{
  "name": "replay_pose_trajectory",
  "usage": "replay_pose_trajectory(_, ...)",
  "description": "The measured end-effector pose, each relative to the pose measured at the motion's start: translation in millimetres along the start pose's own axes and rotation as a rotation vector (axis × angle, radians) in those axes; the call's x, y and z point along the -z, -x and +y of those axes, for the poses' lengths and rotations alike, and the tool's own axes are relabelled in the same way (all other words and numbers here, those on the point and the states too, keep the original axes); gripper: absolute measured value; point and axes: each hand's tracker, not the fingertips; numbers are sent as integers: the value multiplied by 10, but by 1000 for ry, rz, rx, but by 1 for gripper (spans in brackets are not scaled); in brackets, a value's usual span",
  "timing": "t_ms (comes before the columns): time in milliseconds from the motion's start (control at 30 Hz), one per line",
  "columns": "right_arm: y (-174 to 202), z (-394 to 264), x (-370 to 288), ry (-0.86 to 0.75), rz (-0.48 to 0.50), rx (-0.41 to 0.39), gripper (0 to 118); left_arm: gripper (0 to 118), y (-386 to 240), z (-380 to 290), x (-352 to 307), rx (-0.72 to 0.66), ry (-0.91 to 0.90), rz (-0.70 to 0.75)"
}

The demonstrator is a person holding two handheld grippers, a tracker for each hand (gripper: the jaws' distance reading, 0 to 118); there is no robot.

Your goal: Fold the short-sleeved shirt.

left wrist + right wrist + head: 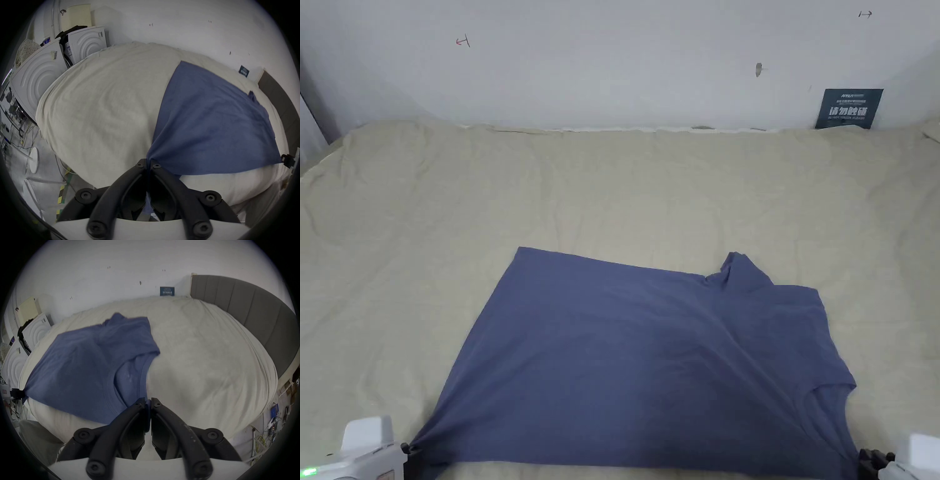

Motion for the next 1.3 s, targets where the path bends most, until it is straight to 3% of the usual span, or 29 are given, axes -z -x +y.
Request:
replay_pose_trajectory(267, 74, -52, 147, 69, -30, 26, 10, 7, 326, -40, 550, -13, 53, 4)
replay_pose_trajectory(300, 74, -18, 141, 73, -35, 22, 14, 17, 366, -21, 572, -15, 53, 4)
replay_pose_trajectory(333, 74, 30, 114, 80, -36, 23, 25, 38, 411, 11, 586, -25, 53, 1)
replay_pose_trajectory(367, 59, 72, 88, 77, -37, 26, 47, 75, 443, 52, 578, -38, 52, -2)
replay_pose_trajectory(400, 58, 149, 30, 63, -38, 28, 70, 97, 297, 54, 428, -43, 33, 10)
replay_pose_trajectory(433, 60, 261, -50, 22, -38, 20, 89, 113, 299, 132, 350, -67, -16, -13)
replay_pose_trajectory(467, 91, 401, -174, -52, -39, 14, 107, 118, 309, 197, 290, -84, -44, -27)
replay_pose_trajectory(500, 128, 502, -288, -106, -41, 11, 111, 117, 264, 311, 141, -95, -150, -72)
replay_pose_trajectory(633, 307, 984, -846, -371, -71, -15, 111, 116, 88, 719, -343, -70, -399, -140)
replay_pose_trajectory(733, 454, 1176, -1178, -548, -86, -48, 111, 116, -558, 834, -1053, -2, -615, -126)
replay_pose_trajectory(933, 746, 1259, -1473, -732, -131, -133, 110, 111, -987, 967, -1451, 68, -855, -64)
replay_pose_trajectory(1000, 807, 1243, -1497, -742, -124, -138, 97, 85, -1142, 947, -1529, 101, -902, -53)
replay_pose_trajectory(1033, 821, 1237, -1499, -750, -119, -142, 83, 63, -1172, 923, -1533, 92, -878, -75)
replay_pose_trajectory(1067, 840, 1224, -1500, -757, -115, -143, 54, 21, -1030, 993, -1352, 79, -864, -102)
replay_pose_trajectory(1100, 858, 1216, -1496, -760, -112, -145, 25, 1, -1035, 1007, -1318, 74, -858, -118)
replay_pose_trajectory(1133, 868, 1210, -1480, -763, -109, -145, 2, 1, -1025, 1023, -1279, 71, -851, -118)
replay_pose_trajectory(1300, 868, 1263, -1355, -755, -99, -153, 2, 0, -978, 1248, -920, 79, -763, -143)
